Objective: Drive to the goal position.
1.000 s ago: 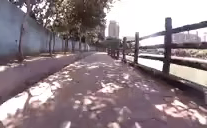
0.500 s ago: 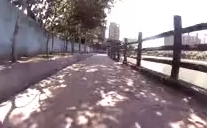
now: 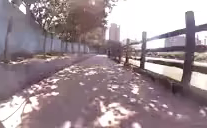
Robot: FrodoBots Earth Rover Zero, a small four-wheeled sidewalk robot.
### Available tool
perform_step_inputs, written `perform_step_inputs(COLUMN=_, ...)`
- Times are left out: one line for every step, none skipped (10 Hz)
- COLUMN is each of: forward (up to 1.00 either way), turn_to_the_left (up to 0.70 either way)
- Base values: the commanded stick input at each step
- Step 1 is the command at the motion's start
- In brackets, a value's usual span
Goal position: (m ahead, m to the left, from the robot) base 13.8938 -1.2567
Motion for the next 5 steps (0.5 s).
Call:
perform_step_inputs(forward=0.70, turn_to_the_left=0.00)
perform_step_inputs(forward=0.70, turn_to_the_left=0.00)
perform_step_inputs(forward=0.70, turn_to_the_left=0.00)
perform_step_inputs(forward=0.70, turn_to_the_left=0.00)
perform_step_inputs(forward=0.70, turn_to_the_left=0.00)
